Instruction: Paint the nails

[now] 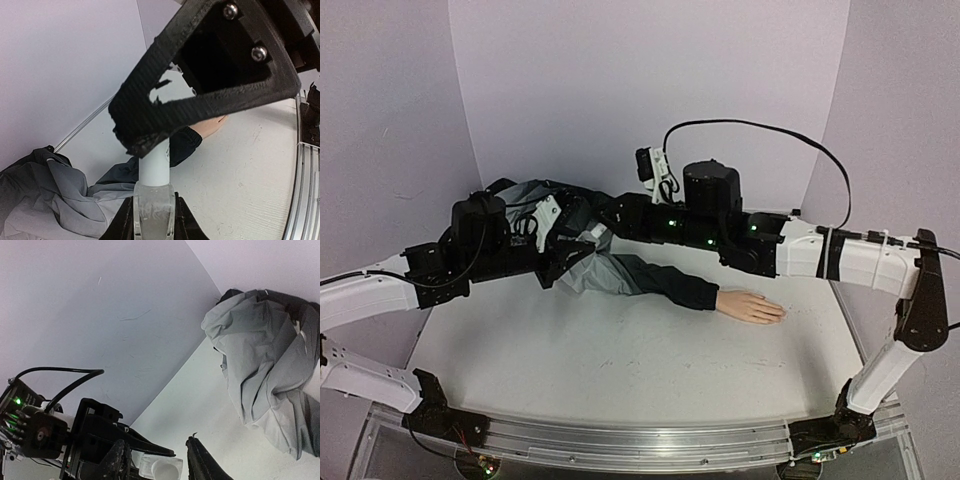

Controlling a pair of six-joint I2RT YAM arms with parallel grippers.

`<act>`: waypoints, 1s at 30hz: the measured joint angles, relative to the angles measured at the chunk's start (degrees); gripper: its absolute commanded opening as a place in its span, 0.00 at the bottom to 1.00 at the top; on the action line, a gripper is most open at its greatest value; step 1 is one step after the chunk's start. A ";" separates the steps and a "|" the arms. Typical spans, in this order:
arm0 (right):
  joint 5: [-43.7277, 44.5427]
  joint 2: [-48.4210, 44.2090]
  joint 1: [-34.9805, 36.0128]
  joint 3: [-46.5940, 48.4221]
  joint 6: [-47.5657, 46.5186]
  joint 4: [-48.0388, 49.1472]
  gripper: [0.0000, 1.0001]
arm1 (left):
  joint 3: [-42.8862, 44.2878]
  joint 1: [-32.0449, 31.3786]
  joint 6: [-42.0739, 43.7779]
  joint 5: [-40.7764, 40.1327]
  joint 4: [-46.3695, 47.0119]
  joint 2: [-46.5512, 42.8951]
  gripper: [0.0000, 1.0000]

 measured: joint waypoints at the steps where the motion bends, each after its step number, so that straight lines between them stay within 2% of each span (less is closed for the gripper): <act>1: 0.24 0.39 0.15 0.02 0.50 -0.02 0.38 | -0.04 -0.07 0.02 -0.42 0.00 -0.02 0.00; 5: 0.90 1.73 0.96 0.02 2.32 0.24 0.28 | -0.09 -0.33 0.00 -1.86 0.00 -0.02 0.00; 13: 1.90 2.56 1.62 -0.15 4.85 2.01 0.02 | -0.09 -0.42 -0.04 -2.89 0.13 -0.35 0.00; 18: 2.10 2.21 1.75 -1.66 4.35 3.91 0.00 | -0.11 -0.26 -0.31 -0.90 0.00 -0.42 0.00; 20: 1.64 1.07 1.77 -3.13 2.51 4.28 0.00 | -0.11 0.11 -0.52 2.47 -0.13 -0.28 0.00; 22: -1.81 -1.49 1.77 -5.68 -2.56 4.39 0.00 | -0.11 0.83 -1.22 9.88 -0.09 -0.02 0.00; 27: -21.81 -8.57 0.85 -10.27 -18.23 0.72 0.00 | 0.55 1.40 -3.82 32.94 -0.04 0.66 0.00; 30: -27.39 -9.99 1.22 -10.38 -22.56 -1.01 0.00 | 1.49 1.01 -5.35 40.09 0.02 1.97 0.00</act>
